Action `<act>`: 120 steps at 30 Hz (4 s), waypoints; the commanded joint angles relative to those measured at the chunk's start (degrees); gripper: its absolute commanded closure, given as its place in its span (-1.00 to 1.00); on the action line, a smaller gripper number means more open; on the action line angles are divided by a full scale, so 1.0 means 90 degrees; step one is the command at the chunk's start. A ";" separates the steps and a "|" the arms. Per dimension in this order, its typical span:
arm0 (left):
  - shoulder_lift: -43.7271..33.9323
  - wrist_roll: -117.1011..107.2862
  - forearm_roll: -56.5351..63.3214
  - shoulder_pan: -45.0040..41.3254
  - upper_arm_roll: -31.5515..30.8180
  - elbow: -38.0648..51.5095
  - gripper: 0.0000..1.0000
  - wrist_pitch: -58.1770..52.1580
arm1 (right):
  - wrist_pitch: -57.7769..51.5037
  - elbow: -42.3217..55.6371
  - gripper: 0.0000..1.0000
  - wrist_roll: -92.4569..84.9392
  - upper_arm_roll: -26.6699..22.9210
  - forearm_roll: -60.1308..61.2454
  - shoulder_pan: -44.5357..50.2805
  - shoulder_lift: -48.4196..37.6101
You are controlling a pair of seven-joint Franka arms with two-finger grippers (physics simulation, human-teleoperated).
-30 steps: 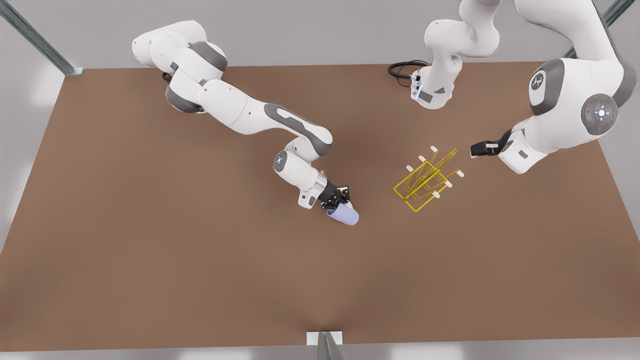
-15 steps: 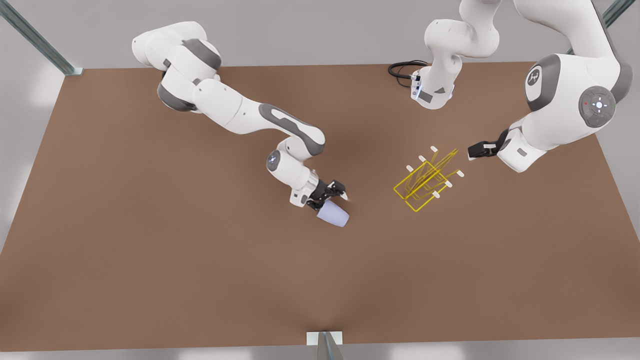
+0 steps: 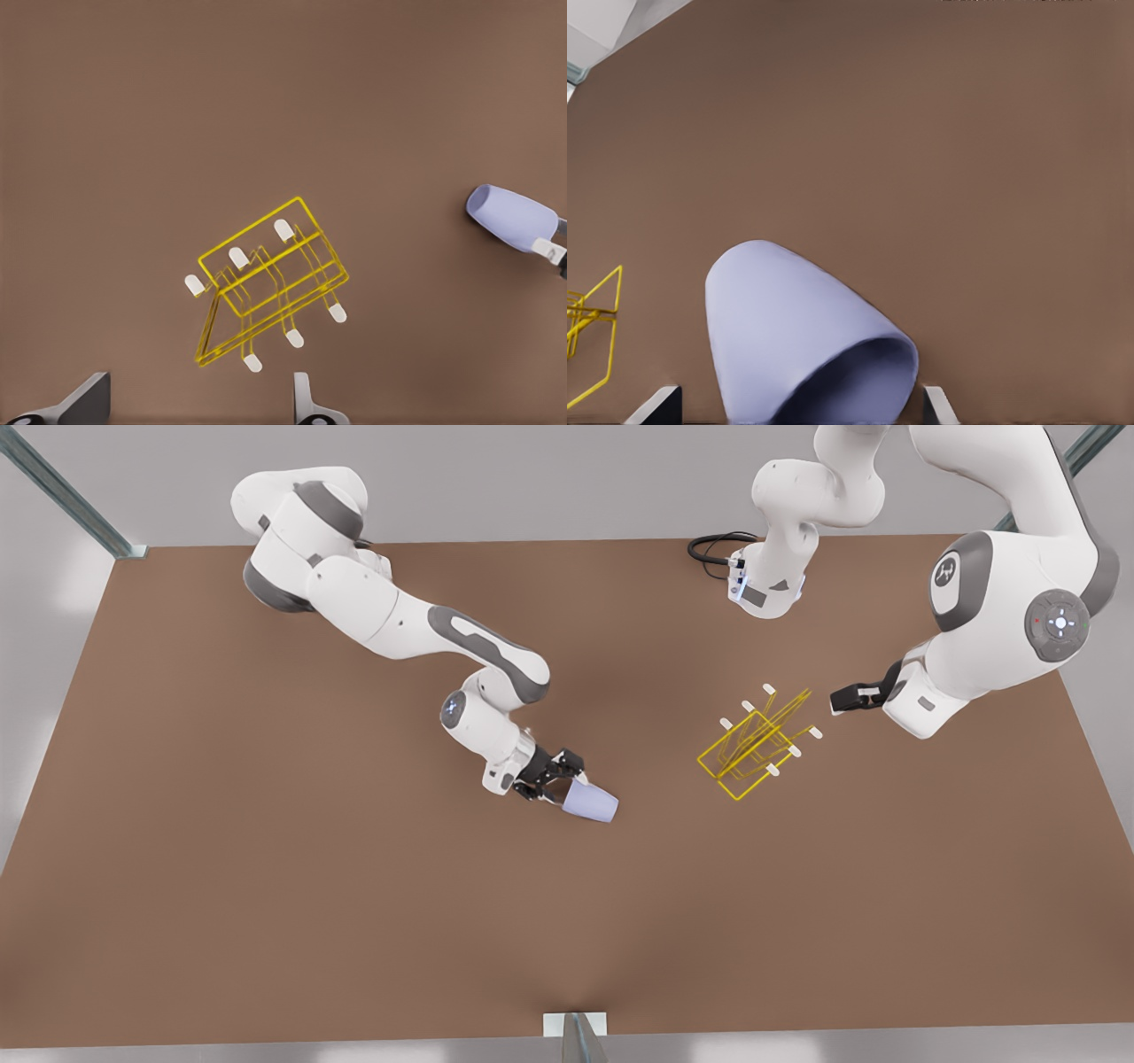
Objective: Place the cup on the cup holder
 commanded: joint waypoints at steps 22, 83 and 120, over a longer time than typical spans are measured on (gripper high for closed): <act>0.3804 -1.3769 0.0199 -0.1621 -0.1596 0.1185 -1.00 0.5715 | -1.1673 0.2441 -1.00 0.2197 -0.3955 -0.3896 -0.0638 -0.4147; 0.4800 -0.9199 -0.0436 -0.4432 0.2904 0.1966 -0.10 0.1595 | -1.1702 0.2568 -1.00 0.2021 -0.4140 -0.3867 -0.0902 -0.4039; 0.6147 -1.1777 0.2523 -0.7324 0.5631 -0.0876 -0.78 0.1613 | -1.1643 0.2549 -1.00 0.1855 -0.4150 -0.3838 -0.1058 -0.3942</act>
